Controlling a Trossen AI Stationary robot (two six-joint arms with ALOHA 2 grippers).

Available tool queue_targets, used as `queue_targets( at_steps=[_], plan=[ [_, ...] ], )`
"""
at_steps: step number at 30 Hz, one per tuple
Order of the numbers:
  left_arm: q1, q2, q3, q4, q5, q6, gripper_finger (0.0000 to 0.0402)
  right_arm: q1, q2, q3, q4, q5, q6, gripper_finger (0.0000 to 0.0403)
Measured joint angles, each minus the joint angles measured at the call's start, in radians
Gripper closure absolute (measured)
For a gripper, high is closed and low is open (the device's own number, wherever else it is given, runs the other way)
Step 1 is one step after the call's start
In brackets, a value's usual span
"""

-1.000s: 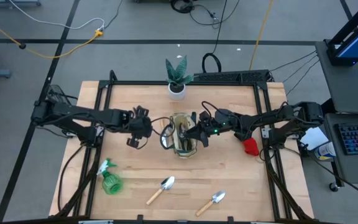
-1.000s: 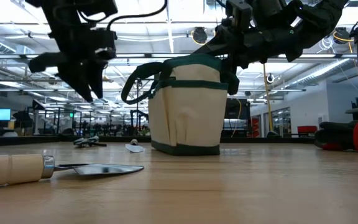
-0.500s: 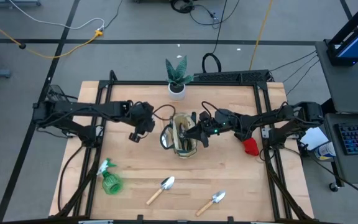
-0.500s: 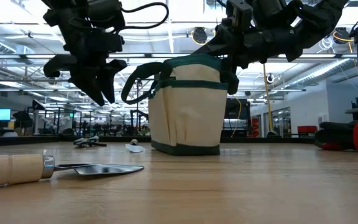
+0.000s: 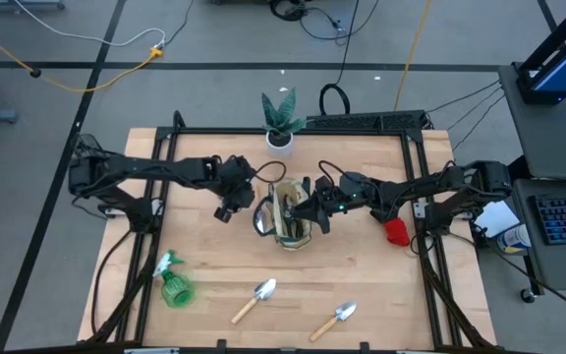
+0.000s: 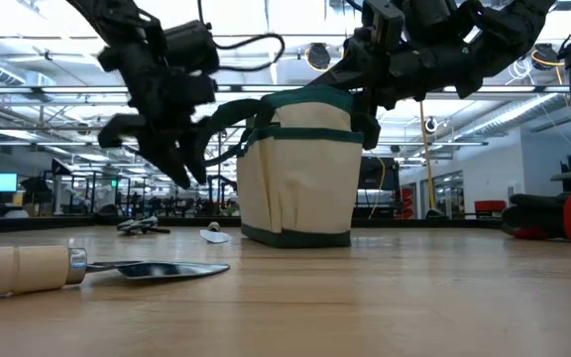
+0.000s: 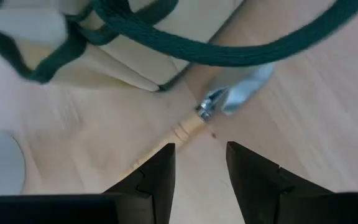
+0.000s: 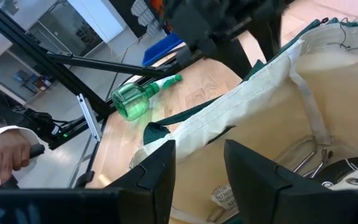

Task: Pick & Place Garden tools in Gardening bag
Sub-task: Put the top brown trowel into the gardening bag

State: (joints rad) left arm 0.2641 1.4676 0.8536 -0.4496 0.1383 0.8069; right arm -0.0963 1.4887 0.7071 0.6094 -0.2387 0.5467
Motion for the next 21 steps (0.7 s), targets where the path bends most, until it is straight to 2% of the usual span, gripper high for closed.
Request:
queue_targets(
  at_steps=[7,21],
  plan=[
    [0.013,0.078,0.0,0.114,-0.007,0.05,0.0252,0.0,0.0,0.0,-0.015,0.0,-0.042,0.0273],
    [0.049,0.188,0.001,0.199,0.018,0.134,0.0252,0.0,0.0,0.0,-0.014,0.0,-0.091,0.0273]
  ],
)
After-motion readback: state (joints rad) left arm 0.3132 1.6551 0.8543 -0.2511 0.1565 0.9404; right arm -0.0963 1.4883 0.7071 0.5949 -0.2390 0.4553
